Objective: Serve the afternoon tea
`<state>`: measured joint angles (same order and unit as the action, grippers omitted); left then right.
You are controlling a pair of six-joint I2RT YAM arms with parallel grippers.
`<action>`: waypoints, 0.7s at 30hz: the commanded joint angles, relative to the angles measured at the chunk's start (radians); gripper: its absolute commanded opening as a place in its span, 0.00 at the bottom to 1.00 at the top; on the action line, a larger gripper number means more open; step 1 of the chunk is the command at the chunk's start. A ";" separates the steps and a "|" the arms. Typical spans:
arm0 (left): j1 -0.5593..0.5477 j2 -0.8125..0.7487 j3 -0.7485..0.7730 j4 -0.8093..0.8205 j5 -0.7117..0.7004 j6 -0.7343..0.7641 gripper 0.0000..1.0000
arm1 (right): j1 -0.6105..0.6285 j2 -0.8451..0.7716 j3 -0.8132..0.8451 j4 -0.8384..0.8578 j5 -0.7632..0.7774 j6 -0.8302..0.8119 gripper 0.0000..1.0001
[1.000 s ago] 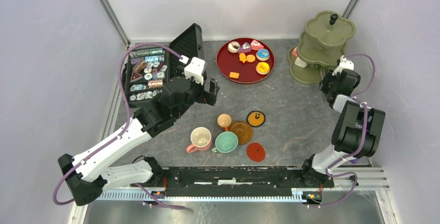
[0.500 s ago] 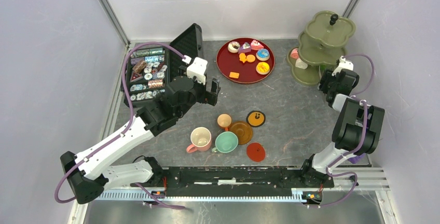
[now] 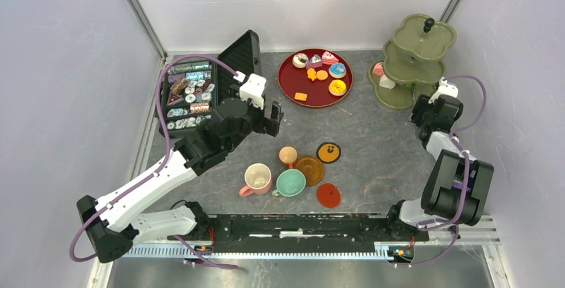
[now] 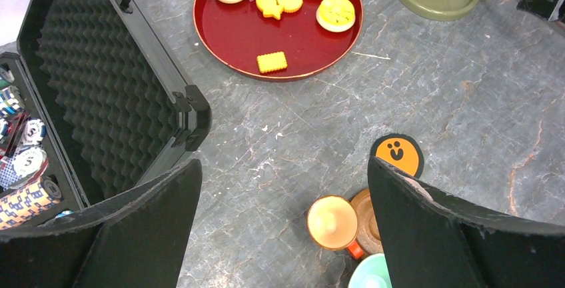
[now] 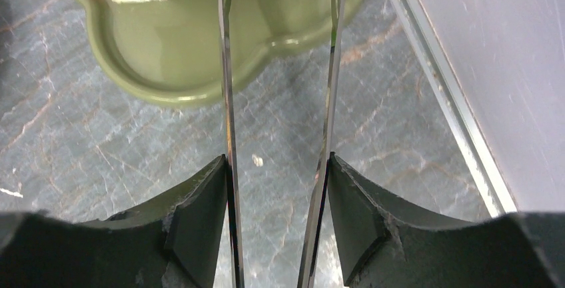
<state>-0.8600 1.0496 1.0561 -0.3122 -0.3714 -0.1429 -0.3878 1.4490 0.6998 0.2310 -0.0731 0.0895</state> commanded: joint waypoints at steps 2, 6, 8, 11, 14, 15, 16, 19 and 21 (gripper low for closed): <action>-0.005 -0.039 0.008 0.023 0.013 -0.025 1.00 | 0.004 -0.114 -0.045 -0.082 0.048 0.029 0.60; -0.004 -0.046 0.008 0.026 0.015 -0.027 1.00 | 0.013 -0.202 -0.087 -0.142 0.043 0.075 0.60; -0.005 -0.048 0.009 0.026 0.015 -0.027 1.00 | 0.038 -0.253 -0.131 -0.161 0.030 0.110 0.60; -0.005 -0.051 0.012 0.025 0.003 -0.023 1.00 | 0.118 -0.351 -0.211 -0.149 -0.002 0.132 0.60; -0.005 -0.053 0.020 0.020 -0.007 -0.018 1.00 | 0.225 -0.429 -0.230 -0.189 0.012 0.125 0.60; -0.004 -0.055 0.024 0.018 -0.010 -0.018 1.00 | 0.256 -0.446 -0.230 -0.200 0.013 0.121 0.60; -0.005 -0.054 0.027 0.017 -0.012 -0.017 1.00 | 0.278 -0.465 -0.231 -0.205 0.013 0.122 0.60; -0.005 -0.051 0.048 0.002 -0.015 -0.021 1.00 | 0.336 -0.502 -0.224 -0.194 -0.008 0.113 0.60; -0.005 -0.047 0.085 -0.023 -0.012 -0.034 1.00 | 0.373 -0.499 -0.198 -0.170 -0.045 0.082 0.60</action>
<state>-0.8600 1.0161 1.0611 -0.3168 -0.3656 -0.1429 -0.0650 0.9726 0.4633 0.0105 -0.0711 0.1970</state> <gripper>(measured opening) 0.997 0.603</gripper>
